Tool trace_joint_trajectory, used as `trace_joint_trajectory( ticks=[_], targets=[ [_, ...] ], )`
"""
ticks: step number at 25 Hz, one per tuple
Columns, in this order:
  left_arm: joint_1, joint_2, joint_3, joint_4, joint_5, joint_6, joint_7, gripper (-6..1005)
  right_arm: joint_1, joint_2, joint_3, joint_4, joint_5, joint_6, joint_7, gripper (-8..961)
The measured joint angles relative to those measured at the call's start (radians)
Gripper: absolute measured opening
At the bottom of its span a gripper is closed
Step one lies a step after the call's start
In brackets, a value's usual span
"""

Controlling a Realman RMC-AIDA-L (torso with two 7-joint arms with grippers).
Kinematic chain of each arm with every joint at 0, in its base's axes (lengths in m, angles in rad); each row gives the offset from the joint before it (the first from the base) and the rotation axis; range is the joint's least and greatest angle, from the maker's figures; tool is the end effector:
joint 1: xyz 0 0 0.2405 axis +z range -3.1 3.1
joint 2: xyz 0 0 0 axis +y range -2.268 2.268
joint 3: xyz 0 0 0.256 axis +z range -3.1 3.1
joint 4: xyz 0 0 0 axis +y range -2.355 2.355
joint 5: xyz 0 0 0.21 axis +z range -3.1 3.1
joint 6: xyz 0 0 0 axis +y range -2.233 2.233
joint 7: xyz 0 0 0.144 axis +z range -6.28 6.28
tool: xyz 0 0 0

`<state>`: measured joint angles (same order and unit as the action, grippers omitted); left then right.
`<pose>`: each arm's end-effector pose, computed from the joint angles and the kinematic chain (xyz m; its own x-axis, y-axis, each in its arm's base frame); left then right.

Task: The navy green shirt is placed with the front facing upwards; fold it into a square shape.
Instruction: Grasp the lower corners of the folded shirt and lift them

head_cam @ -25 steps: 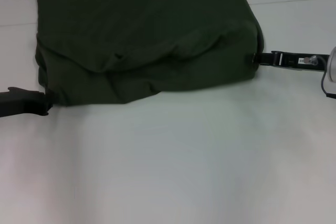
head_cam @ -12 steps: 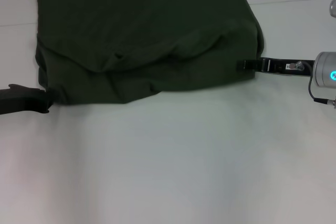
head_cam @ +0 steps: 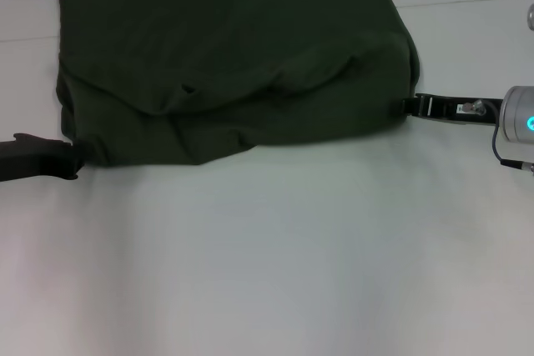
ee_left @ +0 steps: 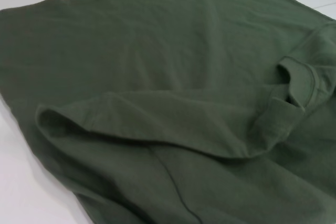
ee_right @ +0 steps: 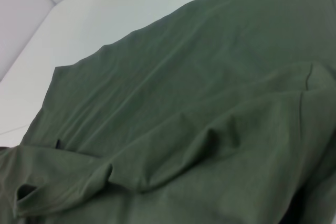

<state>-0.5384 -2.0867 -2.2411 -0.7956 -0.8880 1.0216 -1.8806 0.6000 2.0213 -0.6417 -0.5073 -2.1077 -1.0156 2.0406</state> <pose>-0.2988 0.3839 0.0043 0.7296 0.6154 0.2983 0.6714 -0.5616 -0.4835 0.3241 0.3848 0.0110 0.2866 -0.7462 -0.6009 -0.9579 -0.2113 -0.1944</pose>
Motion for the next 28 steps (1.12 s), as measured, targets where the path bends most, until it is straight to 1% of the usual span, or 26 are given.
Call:
trace_joint_trajectory(
  ticks=[8,17,21,28],
  targets=[
    [0.011,0.001,-0.006,-0.003,0.000,0.005,0.000,7,-0.020,-0.011,0.004,-0.004,0.000,-0.060,-0.005,27],
    [0.022,0.006,-0.002,-0.005,0.001,0.018,0.000,8,-0.040,-0.027,0.005,-0.009,0.000,-0.141,-0.007,27],
    [0.027,0.012,-0.007,-0.011,0.001,0.053,0.000,8,-0.048,-0.036,0.005,-0.010,0.000,-0.189,-0.022,27],
    [0.056,0.017,-0.011,-0.054,0.002,0.111,0.000,9,-0.063,-0.055,0.004,-0.010,-0.003,-0.269,-0.030,27]
  ],
)
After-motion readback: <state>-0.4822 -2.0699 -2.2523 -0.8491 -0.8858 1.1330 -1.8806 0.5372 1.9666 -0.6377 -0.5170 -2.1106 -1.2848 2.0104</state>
